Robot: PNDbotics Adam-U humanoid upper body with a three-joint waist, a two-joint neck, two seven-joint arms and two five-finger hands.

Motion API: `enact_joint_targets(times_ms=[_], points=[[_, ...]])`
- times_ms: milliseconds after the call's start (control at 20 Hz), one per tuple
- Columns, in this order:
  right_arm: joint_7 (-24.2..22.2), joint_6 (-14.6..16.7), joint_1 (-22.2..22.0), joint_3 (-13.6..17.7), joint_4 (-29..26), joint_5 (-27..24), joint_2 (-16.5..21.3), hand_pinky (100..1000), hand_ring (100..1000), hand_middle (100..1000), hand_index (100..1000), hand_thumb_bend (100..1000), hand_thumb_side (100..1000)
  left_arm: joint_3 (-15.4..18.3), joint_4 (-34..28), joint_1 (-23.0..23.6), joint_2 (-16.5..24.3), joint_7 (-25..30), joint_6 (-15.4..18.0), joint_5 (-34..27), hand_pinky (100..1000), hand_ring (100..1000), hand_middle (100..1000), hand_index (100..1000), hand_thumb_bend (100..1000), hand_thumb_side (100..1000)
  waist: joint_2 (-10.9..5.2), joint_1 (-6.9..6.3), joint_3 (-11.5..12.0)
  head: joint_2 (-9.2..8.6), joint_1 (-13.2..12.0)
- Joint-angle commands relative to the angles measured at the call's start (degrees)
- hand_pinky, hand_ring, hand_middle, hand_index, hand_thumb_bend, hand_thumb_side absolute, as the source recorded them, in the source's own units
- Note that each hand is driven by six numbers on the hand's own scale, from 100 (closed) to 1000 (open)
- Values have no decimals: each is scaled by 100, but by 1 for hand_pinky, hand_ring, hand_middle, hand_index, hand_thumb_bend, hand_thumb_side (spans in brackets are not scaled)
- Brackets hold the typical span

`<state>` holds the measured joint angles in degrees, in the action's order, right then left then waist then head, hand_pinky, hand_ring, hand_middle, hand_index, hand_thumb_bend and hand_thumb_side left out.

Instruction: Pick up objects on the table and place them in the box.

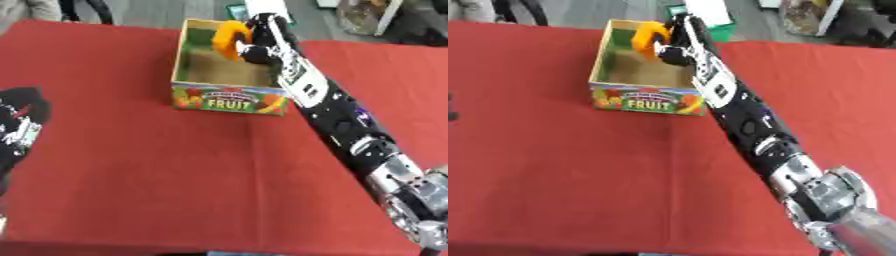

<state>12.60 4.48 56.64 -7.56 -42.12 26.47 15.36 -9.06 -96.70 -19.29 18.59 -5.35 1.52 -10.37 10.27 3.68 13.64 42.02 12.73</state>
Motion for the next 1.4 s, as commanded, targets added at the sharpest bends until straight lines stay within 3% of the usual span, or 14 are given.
enact_joint_targets(times_ms=[50, 150, 300, 550, 700, 1050, 1400], points=[[-77, -17, 113, 92, 12, 295, 94, 632, 684, 596, 684, 470, 130, 19, -88, -86, 37, -4, 16, -29, 723, 818, 704, 643, 566, 395, -87, -24, -28, -60, -7], [-84, -13, 100, 133, -2, 339, 115, 668, 739, 702, 778, 529, 231, 18, -86, -83, 35, -6, 19, -31, 723, 818, 704, 643, 567, 395, -92, -23, -48, -61, -17], [-48, -1, 73, 174, -81, 216, 164, 686, 765, 756, 820, 545, 257, 26, -83, -74, 36, -12, 22, -28, 723, 818, 704, 643, 567, 394, -99, -31, -82, -58, -36], [-197, 47, -45, 137, -625, -374, 465, 667, 742, 703, 798, 496, 181, 60, -80, -29, 53, -46, 25, -24, 723, 818, 704, 643, 568, 394, -122, -58, -230, -38, -110], [-433, 66, -261, 66, -1237, -980, 849, 646, 708, 658, 786, 380, 119, 90, -74, 12, 69, -77, 31, -18, 723, 817, 704, 642, 568, 394, -147, -64, -368, -40, -183], [-596, -114, -1278, 85, -2793, -2343, 1941, 643, 707, 661, 788, 332, 132, 143, -58, 68, 99, -136, 51, -2, 722, 817, 703, 642, 568, 394, -166, -56, -571, -80, -280], [-228, -322, -2175, 464, -3235, -3150, 2116, 632, 697, 648, 786, 309, 142, 168, -48, 102, 96, -166, 55, -3, 723, 817, 704, 643, 568, 393, -170, -93, -656, -99, -315]])
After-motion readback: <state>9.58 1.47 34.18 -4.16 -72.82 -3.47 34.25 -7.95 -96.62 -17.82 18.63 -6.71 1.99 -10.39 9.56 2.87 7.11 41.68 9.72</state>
